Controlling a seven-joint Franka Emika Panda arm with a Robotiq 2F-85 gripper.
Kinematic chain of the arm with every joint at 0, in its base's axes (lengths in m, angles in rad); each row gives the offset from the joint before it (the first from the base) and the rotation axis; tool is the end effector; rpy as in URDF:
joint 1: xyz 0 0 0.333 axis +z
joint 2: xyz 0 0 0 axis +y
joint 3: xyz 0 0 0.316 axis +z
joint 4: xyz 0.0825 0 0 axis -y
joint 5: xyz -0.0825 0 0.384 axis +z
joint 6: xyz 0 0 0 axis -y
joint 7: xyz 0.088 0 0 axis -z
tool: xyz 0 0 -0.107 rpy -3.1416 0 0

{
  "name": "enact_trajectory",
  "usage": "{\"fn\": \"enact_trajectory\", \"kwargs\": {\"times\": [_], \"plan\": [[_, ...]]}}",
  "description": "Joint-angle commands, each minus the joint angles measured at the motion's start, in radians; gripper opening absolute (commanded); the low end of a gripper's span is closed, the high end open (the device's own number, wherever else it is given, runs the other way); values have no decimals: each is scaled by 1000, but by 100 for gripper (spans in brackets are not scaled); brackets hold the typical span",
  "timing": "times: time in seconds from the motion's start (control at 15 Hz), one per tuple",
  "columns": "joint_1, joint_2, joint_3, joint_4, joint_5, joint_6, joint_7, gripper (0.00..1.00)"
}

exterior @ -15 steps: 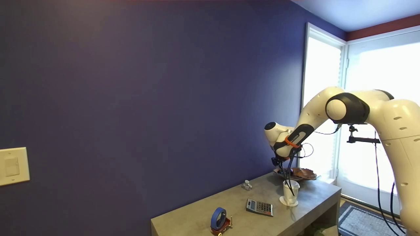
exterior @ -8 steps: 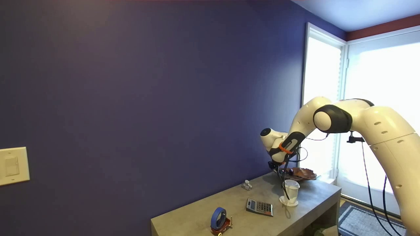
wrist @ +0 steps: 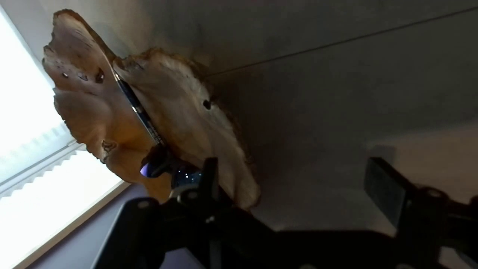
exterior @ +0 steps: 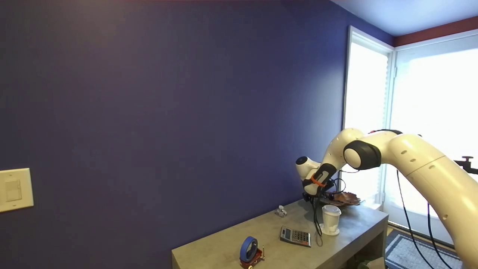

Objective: Move the key bowl from the right to the left

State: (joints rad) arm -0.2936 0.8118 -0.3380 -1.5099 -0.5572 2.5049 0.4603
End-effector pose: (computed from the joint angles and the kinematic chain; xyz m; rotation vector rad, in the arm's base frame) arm 0.6193 -0.3908 0.2226 2.4291 -0.6702 0.1747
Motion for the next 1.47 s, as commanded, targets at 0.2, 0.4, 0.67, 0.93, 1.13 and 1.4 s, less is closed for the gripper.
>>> {"fn": "enact_trajectory", "kwargs": {"times": [0.2, 0.4, 0.67, 0.93, 1.13, 1.4], "plan": [[7, 186, -89, 200, 111, -15, -77, 100], [5, 252, -116, 264, 113, -21, -94, 100], [4, 327, -151, 340, 115, -24, -81, 100], [-13, 368, -154, 397, 81, -43, -58, 100], [-19, 384, -152, 427, 83, -66, -65, 82], [-18, 402, -155, 461, 81, -101, -61, 46]]}}
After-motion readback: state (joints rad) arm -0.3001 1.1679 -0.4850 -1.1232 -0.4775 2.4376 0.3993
